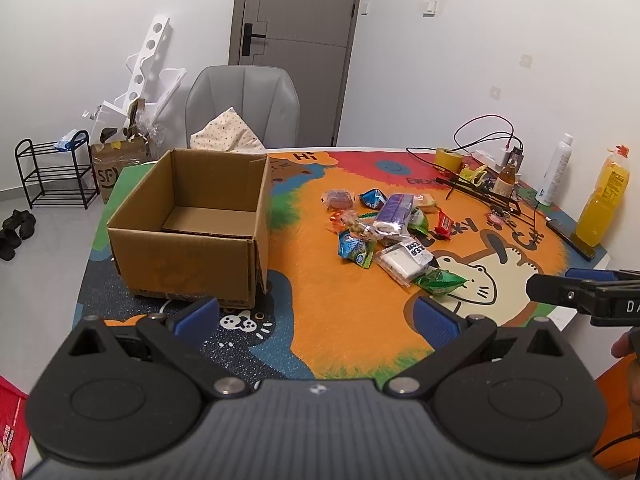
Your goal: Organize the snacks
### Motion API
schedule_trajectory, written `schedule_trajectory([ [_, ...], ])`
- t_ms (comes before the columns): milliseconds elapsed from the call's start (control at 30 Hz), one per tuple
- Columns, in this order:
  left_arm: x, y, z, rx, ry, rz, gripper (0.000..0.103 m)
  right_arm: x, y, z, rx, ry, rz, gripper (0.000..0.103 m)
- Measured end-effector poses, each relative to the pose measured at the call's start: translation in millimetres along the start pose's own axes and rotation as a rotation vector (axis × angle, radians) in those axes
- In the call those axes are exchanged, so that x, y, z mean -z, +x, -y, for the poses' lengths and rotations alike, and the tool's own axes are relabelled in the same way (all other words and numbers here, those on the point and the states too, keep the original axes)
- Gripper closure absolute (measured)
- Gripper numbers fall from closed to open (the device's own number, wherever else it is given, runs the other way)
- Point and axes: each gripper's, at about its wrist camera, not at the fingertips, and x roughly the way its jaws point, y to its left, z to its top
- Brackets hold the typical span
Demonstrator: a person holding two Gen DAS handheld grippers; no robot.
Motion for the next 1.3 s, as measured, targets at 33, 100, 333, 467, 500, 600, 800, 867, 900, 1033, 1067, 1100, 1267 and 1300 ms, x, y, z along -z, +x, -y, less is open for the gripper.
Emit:
schedule_trajectory([
  [33,-0.1,-0.3,0.1,0.0,0.0,0.001,0.0,-0.7,-0.1,0.0,0.0,0.0,0.001,0.0],
  [100,-0.1,-0.7,0.3,0.0,0.0,0.001,0.0,-1.2,-1.0,-0.1,0.001,0.001,0.002,0.0],
  [333,-1.3,-3.7,0.3,0.0,0.002,0.007,0.0,-1.5,-1.2,-0.2,0.001,0.0,0.002,0.0],
  [467,-2.9,-5.8,-0.4,-0.002,0.001,0.01,0.0,-2.4,-1.6,-0.5,0.001,-0.001,0.002,0.0],
  [500,-2.8,-5.4,-0.2,-0.002,0.002,0.009,0.0,-2.0,-1.8,-0.5,0.001,-0.001,0.003,0.0],
  [600,-2.8,-5.4,-0.4,-0.001,0.002,0.009,0.0,-2.4,-2.8,-1.0,0.0,-0.006,0.006,0.0],
  [800,-4.3,-8.7,-2.7,-0.003,0.001,0.016,0.0,-3.2,-4.8,-1.2,0.001,-0.008,0.009,0.0],
  [867,-4.9,-10.1,-4.2,-0.003,-0.001,0.019,0.0,-4.0,-5.2,-1.2,-0.002,-0.008,0.011,0.0],
  [900,-4.9,-10.6,-4.3,-0.004,-0.001,0.02,0.0,-4.3,-5.5,-1.5,-0.003,-0.009,0.012,0.0],
  [1033,-4.9,-12.0,-6.6,-0.007,-0.005,0.021,0.0,-5.5,-7.0,-2.2,-0.003,-0.012,0.014,0.0],
  [1067,-4.1,-10.9,-5.7,-0.008,-0.005,0.02,0.0,-5.3,-7.0,-2.4,-0.002,-0.012,0.015,0.0],
  [1100,-3.8,-11.2,-5.8,-0.009,-0.004,0.02,0.0,-5.8,-7.2,-2.6,-0.001,-0.012,0.014,0.0],
  [1267,-3.7,-10.9,-6.1,-0.008,-0.004,0.02,0.0,-5.7,-7.0,-2.2,-0.002,-0.012,0.015,0.0],
  [1300,-3.7,-11.0,-6.1,-0.008,-0.004,0.021,0.0,-6.1,-7.1,-2.2,-0.002,-0.011,0.016,0.0],
])
